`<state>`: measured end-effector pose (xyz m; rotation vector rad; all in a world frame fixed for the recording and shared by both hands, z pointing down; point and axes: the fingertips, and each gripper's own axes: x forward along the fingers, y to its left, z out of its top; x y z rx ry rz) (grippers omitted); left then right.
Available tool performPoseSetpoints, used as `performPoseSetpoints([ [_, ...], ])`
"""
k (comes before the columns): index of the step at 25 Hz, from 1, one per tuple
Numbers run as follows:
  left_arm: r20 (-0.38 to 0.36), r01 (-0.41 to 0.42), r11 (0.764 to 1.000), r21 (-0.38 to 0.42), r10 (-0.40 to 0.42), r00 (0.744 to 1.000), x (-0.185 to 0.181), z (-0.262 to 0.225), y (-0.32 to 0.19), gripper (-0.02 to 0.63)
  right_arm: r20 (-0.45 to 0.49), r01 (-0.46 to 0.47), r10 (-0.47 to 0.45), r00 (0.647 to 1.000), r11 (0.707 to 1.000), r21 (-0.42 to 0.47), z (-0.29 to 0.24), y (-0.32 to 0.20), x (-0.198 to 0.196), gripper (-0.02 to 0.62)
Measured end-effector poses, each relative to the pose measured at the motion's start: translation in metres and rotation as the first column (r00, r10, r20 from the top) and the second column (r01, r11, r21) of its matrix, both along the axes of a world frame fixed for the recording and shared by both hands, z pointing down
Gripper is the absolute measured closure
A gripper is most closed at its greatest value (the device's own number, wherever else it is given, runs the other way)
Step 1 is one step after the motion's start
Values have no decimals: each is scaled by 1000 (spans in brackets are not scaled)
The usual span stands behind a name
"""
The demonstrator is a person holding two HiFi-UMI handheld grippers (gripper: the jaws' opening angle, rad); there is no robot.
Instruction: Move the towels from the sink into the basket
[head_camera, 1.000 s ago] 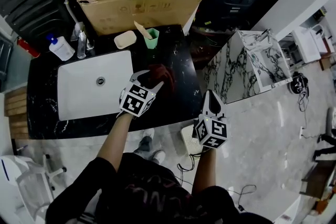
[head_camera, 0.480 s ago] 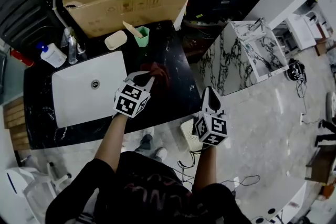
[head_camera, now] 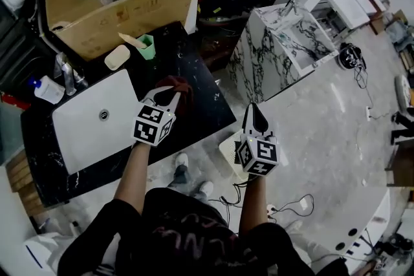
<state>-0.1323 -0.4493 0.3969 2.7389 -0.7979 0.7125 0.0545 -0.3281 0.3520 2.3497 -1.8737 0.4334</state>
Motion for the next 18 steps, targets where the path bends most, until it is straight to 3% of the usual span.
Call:
performPoseSetpoints([
  [9, -24, -143, 990, 12, 143, 989, 78, -5, 40, 568, 9, -173, 173, 985, 985, -3, 6, 74, 59, 580],
  [18, -24, -325, 945, 46, 326, 945, 173, -14, 118, 568, 40, -368, 368, 929, 930, 5, 13, 184, 125, 580],
])
